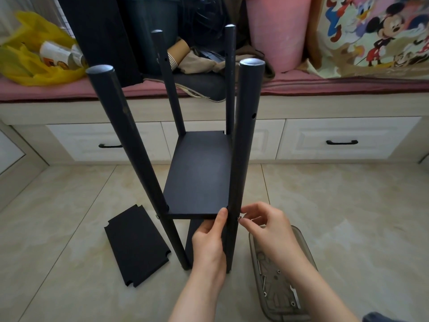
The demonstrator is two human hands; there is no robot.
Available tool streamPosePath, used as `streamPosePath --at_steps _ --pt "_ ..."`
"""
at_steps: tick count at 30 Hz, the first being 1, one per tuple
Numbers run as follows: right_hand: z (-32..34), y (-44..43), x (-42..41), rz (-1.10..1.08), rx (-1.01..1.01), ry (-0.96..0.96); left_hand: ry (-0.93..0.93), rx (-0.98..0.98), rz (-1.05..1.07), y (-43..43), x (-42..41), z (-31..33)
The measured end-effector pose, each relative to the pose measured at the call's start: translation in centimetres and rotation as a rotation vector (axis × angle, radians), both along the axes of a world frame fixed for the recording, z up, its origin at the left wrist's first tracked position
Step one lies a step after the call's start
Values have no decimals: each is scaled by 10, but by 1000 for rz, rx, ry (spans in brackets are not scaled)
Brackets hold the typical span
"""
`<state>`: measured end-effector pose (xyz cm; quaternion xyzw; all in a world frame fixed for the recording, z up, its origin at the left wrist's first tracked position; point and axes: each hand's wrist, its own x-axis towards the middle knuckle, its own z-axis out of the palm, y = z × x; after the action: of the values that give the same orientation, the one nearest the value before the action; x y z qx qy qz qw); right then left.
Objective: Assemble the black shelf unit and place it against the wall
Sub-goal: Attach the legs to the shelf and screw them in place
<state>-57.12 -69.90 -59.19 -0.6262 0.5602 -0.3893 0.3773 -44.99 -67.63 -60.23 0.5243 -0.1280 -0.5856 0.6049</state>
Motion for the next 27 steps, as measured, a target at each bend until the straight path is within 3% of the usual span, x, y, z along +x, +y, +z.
streamPosePath --at_steps 17,23,27 --pt "-6 -2 2 -8 17 -37 83 -13 0 2 -2 6" --pt "-10 -3 3 -7 36 -78 -92 6 -47 5 1 7" --pt "-9 -8 2 13 106 -133 -342 58 -121 8 11 10"
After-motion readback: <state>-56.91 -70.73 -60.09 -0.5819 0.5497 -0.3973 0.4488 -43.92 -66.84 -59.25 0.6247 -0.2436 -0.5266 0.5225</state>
